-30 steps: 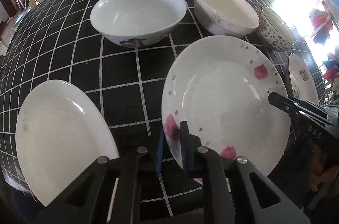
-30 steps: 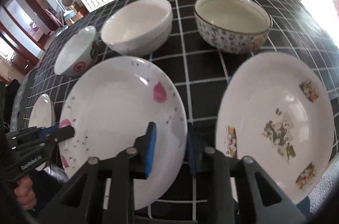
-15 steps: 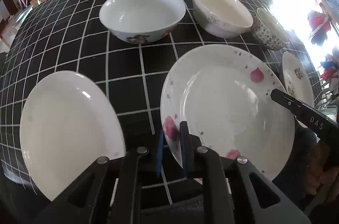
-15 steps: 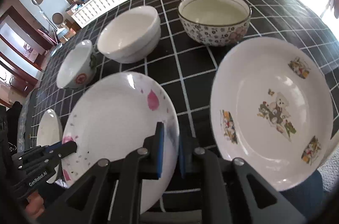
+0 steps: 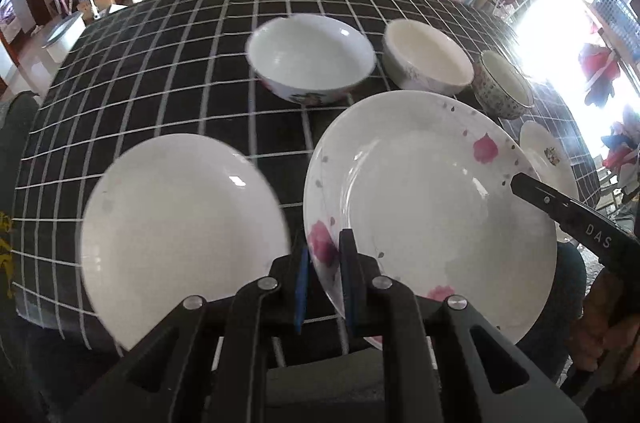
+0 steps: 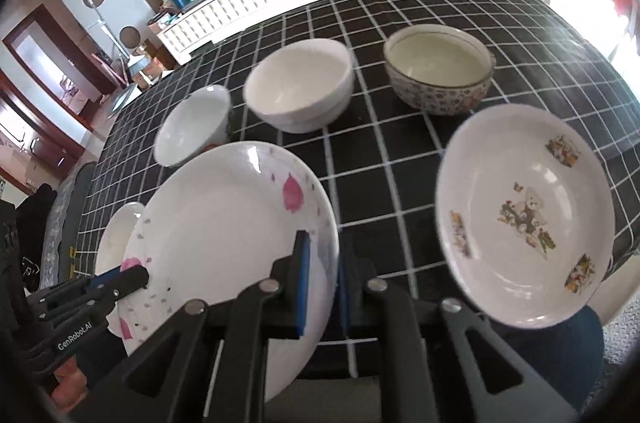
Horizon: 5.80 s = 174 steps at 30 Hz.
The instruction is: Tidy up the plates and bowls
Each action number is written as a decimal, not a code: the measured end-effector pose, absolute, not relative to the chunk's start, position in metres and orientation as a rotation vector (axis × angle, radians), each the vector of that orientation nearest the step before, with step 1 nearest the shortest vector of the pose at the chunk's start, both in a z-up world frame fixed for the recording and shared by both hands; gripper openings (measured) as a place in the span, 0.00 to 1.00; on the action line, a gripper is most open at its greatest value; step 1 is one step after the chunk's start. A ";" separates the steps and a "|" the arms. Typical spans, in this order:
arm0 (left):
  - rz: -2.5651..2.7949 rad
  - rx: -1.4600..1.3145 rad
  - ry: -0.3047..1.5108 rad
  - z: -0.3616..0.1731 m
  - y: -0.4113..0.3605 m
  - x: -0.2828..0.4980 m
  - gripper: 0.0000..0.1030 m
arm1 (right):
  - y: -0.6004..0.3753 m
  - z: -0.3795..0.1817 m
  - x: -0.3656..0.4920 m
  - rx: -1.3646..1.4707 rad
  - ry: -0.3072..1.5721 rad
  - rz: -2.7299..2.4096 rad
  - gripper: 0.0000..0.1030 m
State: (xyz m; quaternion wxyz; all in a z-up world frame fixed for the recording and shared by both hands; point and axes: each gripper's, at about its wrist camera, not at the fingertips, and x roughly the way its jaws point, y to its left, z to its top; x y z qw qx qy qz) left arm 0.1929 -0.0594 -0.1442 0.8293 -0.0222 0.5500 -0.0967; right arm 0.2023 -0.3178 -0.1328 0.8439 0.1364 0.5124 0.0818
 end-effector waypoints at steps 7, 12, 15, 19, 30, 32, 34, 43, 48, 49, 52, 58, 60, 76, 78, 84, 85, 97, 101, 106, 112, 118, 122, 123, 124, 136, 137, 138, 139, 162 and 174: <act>-0.120 -0.077 1.159 -0.140 -0.010 0.181 0.12 | -0.267 -0.134 0.207 0.248 1.106 0.253 0.16; -0.051 -0.120 1.160 -0.141 0.036 0.168 0.12 | -0.224 -0.141 0.210 0.212 1.137 0.308 0.16; -0.019 -0.137 1.164 -0.144 0.058 0.161 0.12 | -0.200 -0.146 0.210 0.188 1.155 0.336 0.16; 0.012 -0.162 1.169 -0.148 0.086 0.150 0.12 | -0.174 -0.151 0.209 0.151 1.175 0.360 0.16; 0.037 -0.217 1.177 -0.158 0.125 0.140 0.12 | -0.131 -0.162 0.206 0.051 1.224 0.370 0.16; 0.036 -0.215 1.180 -0.159 0.128 0.141 0.12 | -0.127 -0.164 0.206 0.047 1.231 0.367 0.16; 0.034 -0.212 1.182 -0.161 0.128 0.142 0.12 | -0.125 -0.166 0.206 0.044 1.237 0.362 0.16; 0.023 -0.216 1.194 -0.168 0.123 0.154 0.12 | -0.124 -0.171 0.213 0.020 1.249 0.336 0.17; 0.028 -0.215 1.202 -0.170 0.124 0.160 0.12 | -0.122 -0.173 0.218 0.019 1.256 0.336 0.17; 0.029 -0.215 1.203 -0.171 0.124 0.160 0.12 | -0.122 -0.173 0.218 0.016 1.257 0.335 0.17; 0.032 -0.206 1.205 -0.172 0.123 0.161 0.12 | -0.120 -0.173 0.219 0.010 1.255 0.332 0.17; 0.042 -0.214 1.194 -0.172 0.127 0.164 0.12 | -0.119 -0.172 0.223 -0.007 1.242 0.334 0.17; 0.054 -0.201 1.174 -0.167 0.128 0.164 0.12 | -0.120 -0.170 0.223 -0.009 1.224 0.330 0.17; -0.015 -0.163 1.109 -0.137 0.088 0.150 0.12 | -0.157 -0.130 0.192 -0.082 1.086 0.316 0.52; -0.035 -0.144 1.098 -0.133 0.076 0.149 0.12 | -0.170 -0.124 0.189 -0.086 1.071 0.269 0.53; -0.110 -0.094 1.070 -0.118 0.031 0.151 0.12 | -0.218 -0.116 0.190 0.055 1.093 0.236 0.53; -0.118 -0.086 1.066 -0.116 0.024 0.152 0.12 | -0.226 -0.113 0.188 0.068 1.074 0.216 0.53; -0.234 0.009 1.017 -0.092 -0.078 0.165 0.12 | -0.299 -0.086 0.181 0.050 0.995 0.111 0.54; -0.297 0.032 1.021 -0.085 -0.116 0.171 0.12 | -0.339 -0.080 0.177 0.114 0.965 0.084 0.59; -0.369 0.061 1.028 -0.082 -0.164 0.180 0.17 | -0.383 -0.081 0.179 0.184 0.958 0.055 0.60; -0.428 0.094 1.047 -0.089 -0.215 0.198 0.17 | -0.437 -0.093 0.184 0.211 0.980 -0.034 0.60; -0.473 0.085 1.108 -0.109 -0.255 0.217 0.17 | -0.478 -0.109 0.188 0.213 1.012 -0.090 0.60; -0.486 0.090 1.137 -0.128 -0.276 0.228 0.17 | -0.500 -0.122 0.190 0.193 1.008 -0.168 0.60; -0.485 0.094 1.148 -0.135 -0.282 0.231 0.17 | -0.504 -0.126 0.191 0.187 1.013 -0.175 0.60; -0.488 0.092 1.158 -0.140 -0.283 0.234 0.17 | -0.506 -0.130 0.191 0.189 1.024 -0.172 0.60; -0.507 0.144 1.243 -0.186 -0.313 0.247 0.17 | -0.523 -0.179 0.201 0.241 1.153 -0.127 0.58; -0.506 0.145 1.249 -0.189 -0.314 0.249 0.16 | -0.524 -0.181 0.202 0.240 1.156 -0.125 0.56; -0.509 0.144 1.257 -0.191 -0.315 0.250 0.15 | -0.525 -0.182 0.202 0.241 1.158 -0.127 0.47; -0.509 0.143 1.262 -0.194 -0.315 0.251 0.14 | -0.526 -0.183 0.203 0.242 1.158 -0.131 0.40; -0.515 0.127 1.228 -0.184 -0.302 0.240 0.12 | -0.507 -0.163 0.193 0.263 1.125 -0.131 0.21; -0.456 0.050 1.165 -0.148 -0.229 0.220 0.12 | -0.444 -0.126 0.190 0.211 1.091 -0.072 0.21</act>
